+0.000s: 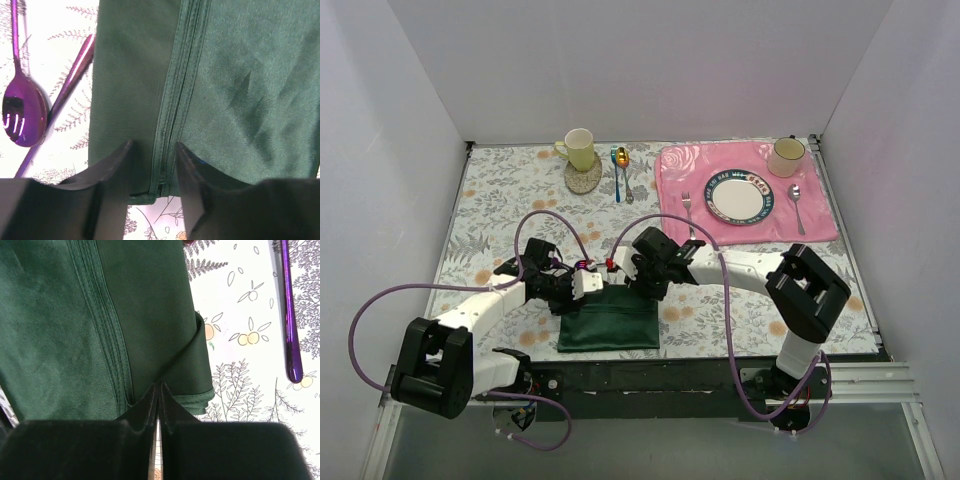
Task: Fold the napkin into a case and place the utensils inside
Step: Fold the lower triangle-folded napkin at the center of the board.
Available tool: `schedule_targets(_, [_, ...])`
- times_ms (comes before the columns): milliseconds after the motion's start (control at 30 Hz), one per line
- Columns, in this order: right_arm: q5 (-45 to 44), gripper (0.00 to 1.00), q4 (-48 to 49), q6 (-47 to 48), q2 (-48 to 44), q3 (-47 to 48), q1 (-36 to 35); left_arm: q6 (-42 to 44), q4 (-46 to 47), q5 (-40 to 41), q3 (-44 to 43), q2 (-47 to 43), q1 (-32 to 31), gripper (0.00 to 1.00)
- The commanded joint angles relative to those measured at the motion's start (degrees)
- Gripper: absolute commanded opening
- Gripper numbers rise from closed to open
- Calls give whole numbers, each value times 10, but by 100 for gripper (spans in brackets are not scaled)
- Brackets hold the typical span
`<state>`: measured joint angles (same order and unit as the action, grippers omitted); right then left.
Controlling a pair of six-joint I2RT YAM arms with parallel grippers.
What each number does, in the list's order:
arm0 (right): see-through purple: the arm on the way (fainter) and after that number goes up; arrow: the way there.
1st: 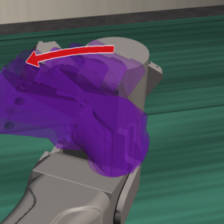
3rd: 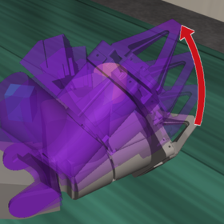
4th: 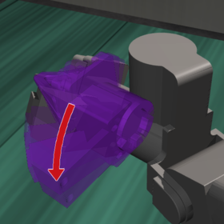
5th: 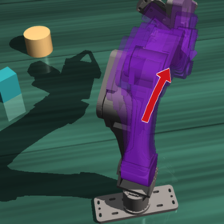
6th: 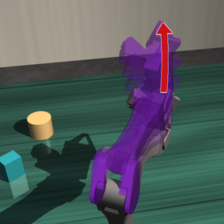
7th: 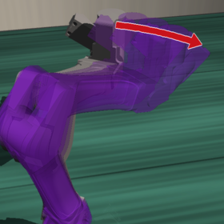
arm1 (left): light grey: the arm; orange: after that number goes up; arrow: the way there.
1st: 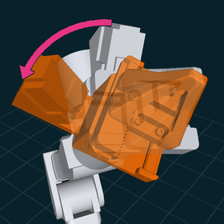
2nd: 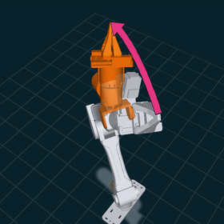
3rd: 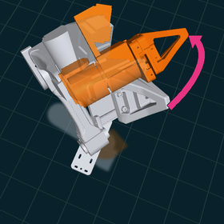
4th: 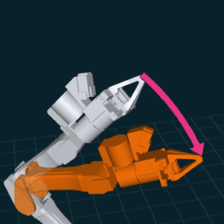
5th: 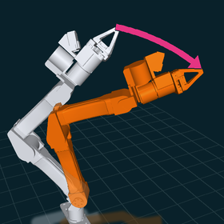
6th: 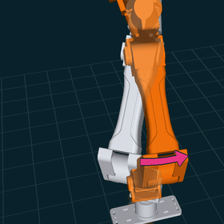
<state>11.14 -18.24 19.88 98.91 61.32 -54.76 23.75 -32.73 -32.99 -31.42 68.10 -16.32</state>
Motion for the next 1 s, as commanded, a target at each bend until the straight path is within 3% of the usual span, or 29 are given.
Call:
schedule_targets(0, [6,12,-15,0,15,13,-2,25,11,6,7,5,-6,34])
schedule_targets(167, [-8,27,-25,-4,27,20,-1,32,10,9,16,6,-10,27])
schedule_targets(333, [-10,32,-30,-5,32,24,-1,33,11,10,20,8,-13,20])
schedule_targets(433, [-12,19,-30,-3,33,28,-2,29,11,7,15,8,-13,10])
schedule_targets(467, [-16,6,-30,-2,34,29,-1,29,10,6,14,7,-13,7])
schedule_targets(500, [-17,1,-30,-2,34,31,-1,27,9,3,10,5,-13,3])
schedule_targets(967, [5,1,-57,19,-1,45,1,17,-45,-22,-20,-44,-14,0])
